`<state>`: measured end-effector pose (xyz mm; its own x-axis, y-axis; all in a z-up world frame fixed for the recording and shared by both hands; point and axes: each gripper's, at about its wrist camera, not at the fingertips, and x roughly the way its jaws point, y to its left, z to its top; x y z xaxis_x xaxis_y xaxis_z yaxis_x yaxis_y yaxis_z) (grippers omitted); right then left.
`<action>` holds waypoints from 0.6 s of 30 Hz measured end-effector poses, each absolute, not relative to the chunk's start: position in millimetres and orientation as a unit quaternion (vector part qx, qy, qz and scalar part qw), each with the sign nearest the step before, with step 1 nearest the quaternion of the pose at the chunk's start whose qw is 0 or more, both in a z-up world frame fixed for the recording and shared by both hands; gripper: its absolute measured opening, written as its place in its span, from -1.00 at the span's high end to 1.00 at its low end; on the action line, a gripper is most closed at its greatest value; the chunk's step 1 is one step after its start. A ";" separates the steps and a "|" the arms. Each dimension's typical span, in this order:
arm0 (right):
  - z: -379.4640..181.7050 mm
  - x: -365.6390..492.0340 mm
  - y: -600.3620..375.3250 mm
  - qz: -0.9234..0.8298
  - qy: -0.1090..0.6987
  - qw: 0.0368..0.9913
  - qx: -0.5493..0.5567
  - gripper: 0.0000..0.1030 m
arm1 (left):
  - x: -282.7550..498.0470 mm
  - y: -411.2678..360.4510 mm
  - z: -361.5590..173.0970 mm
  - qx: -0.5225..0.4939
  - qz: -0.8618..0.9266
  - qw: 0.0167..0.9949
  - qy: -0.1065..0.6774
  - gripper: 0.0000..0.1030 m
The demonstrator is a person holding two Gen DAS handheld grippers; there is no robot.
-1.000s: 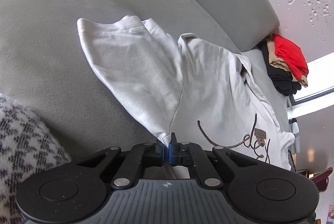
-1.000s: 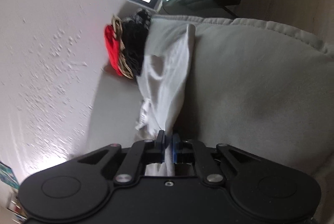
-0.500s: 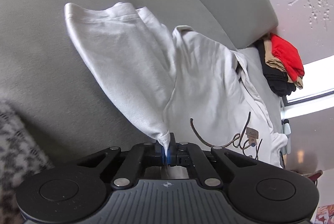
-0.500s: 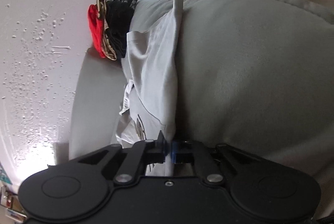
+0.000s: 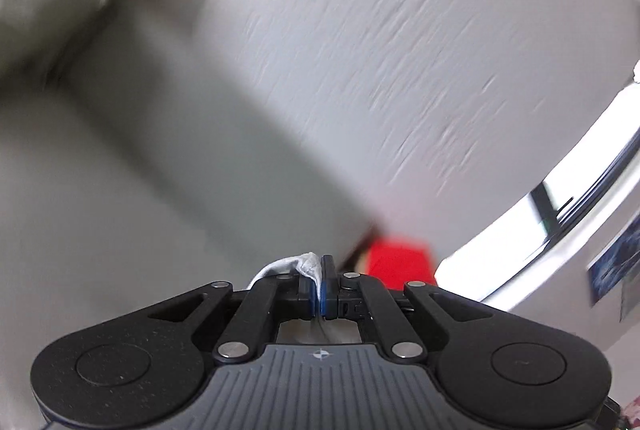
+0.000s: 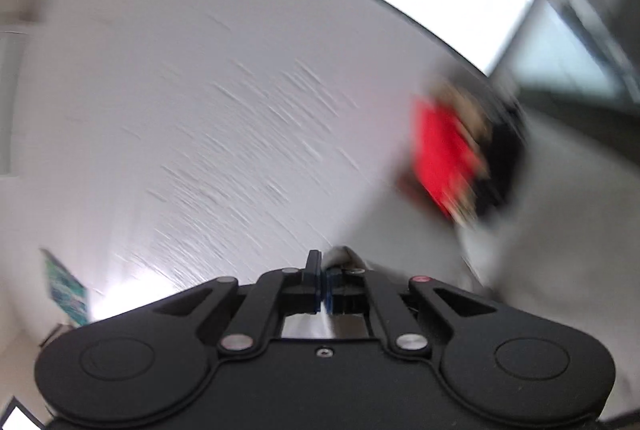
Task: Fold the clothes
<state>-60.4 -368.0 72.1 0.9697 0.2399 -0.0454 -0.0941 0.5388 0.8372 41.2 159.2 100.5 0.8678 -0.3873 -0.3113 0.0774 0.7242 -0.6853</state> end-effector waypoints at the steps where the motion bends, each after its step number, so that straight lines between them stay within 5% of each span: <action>1: 84.2 -67.0 -365.3 0.093 0.076 0.879 0.461 0.96 | 35.0 163.6 115.6 -0.346 -0.122 0.906 0.213 1.00; 4: 105.6 -77.4 -356.4 0.096 0.117 0.879 0.453 0.96 | 7.9 171.9 154.8 -0.348 -0.135 0.912 0.169 1.00; 11: 162.1 -133.1 -343.7 0.157 0.029 0.884 0.439 0.96 | -73.4 187.8 216.9 -0.329 -0.148 0.932 0.029 1.00; 18: 170.7 -83.2 -321.8 0.134 0.063 0.910 0.387 0.96 | -19.9 188.4 199.5 -0.308 -0.103 0.939 0.114 1.00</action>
<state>-83.2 -321.8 170.7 0.9562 0.2923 -0.0119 -0.1940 0.6640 0.7221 -19.9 188.4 199.5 0.9525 -0.2646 -0.1510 0.1238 0.7891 -0.6016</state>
